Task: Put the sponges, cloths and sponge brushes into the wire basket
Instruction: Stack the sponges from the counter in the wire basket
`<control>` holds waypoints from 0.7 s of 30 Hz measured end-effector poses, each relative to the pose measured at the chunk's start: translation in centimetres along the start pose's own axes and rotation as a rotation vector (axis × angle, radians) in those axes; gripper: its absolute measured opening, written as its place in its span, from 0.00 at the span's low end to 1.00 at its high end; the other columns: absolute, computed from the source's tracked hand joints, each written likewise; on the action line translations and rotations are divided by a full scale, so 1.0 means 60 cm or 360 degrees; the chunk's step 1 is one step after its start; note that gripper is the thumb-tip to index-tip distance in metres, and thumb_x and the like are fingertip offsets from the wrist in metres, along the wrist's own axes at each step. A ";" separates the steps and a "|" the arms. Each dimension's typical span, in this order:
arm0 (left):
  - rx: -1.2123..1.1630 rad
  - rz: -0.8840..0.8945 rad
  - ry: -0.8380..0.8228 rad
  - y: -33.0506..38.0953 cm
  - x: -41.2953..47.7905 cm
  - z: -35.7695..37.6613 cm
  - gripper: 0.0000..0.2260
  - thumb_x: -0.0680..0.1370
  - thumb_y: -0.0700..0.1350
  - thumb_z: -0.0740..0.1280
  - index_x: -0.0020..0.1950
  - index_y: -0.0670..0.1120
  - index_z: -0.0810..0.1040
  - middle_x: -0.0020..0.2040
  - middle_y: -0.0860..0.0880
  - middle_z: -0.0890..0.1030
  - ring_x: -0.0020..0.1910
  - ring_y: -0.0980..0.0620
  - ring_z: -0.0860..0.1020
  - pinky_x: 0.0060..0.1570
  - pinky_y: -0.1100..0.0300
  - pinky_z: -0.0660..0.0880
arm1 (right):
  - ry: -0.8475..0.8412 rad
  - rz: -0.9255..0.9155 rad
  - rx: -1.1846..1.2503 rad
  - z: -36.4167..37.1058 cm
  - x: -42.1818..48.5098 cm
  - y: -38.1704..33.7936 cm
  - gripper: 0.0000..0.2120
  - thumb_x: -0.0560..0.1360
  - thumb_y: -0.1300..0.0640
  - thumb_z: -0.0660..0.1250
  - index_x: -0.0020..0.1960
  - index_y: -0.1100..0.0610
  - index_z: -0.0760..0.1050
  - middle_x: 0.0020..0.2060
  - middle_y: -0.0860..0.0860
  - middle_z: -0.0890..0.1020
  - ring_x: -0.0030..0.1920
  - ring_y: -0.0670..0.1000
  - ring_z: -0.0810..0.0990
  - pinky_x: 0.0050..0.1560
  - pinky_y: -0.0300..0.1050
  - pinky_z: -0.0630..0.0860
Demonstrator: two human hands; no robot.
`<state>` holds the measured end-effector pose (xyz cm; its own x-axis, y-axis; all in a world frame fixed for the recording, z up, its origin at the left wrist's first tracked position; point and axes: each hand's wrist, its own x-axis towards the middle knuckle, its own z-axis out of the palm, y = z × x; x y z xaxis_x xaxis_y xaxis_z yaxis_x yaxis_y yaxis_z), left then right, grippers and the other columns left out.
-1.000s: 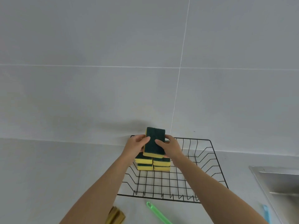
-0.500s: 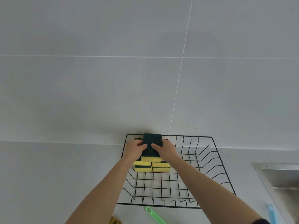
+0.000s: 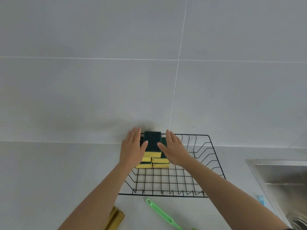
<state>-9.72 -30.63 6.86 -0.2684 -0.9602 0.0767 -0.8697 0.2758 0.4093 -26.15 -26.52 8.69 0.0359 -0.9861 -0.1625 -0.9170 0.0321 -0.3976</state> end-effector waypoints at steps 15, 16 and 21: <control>0.0325 0.0446 -0.0101 0.116 -0.225 0.009 0.34 0.65 0.69 0.28 0.66 0.54 0.24 0.66 0.53 0.22 0.65 0.50 0.21 0.67 0.50 0.29 | 0.0263 0.0035 -0.0478 -0.009 -0.284 0.052 0.40 0.61 0.31 0.24 0.65 0.53 0.22 0.66 0.50 0.25 0.67 0.53 0.25 0.69 0.48 0.31; 0.0314 0.0476 -0.0136 0.126 -0.241 0.018 0.34 0.64 0.69 0.27 0.65 0.54 0.23 0.65 0.53 0.21 0.64 0.50 0.20 0.67 0.50 0.28 | 0.0246 0.0068 -0.0461 -0.005 -0.302 0.061 0.40 0.61 0.31 0.25 0.65 0.53 0.22 0.66 0.50 0.25 0.67 0.53 0.25 0.69 0.48 0.31; 0.0219 0.0595 -0.0341 0.176 -0.316 0.067 0.36 0.64 0.69 0.29 0.65 0.53 0.24 0.65 0.52 0.22 0.64 0.47 0.21 0.66 0.52 0.27 | 0.0162 0.0259 -0.0412 0.022 -0.391 0.107 0.42 0.61 0.30 0.27 0.65 0.55 0.21 0.66 0.51 0.26 0.67 0.52 0.25 0.69 0.48 0.31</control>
<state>-15.47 -9.37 6.06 -0.6419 -0.7668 0.0004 -0.7397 0.6194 0.2631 -32.38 -2.97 8.76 -0.1476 -0.9831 -0.1086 -0.9785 0.1611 -0.1286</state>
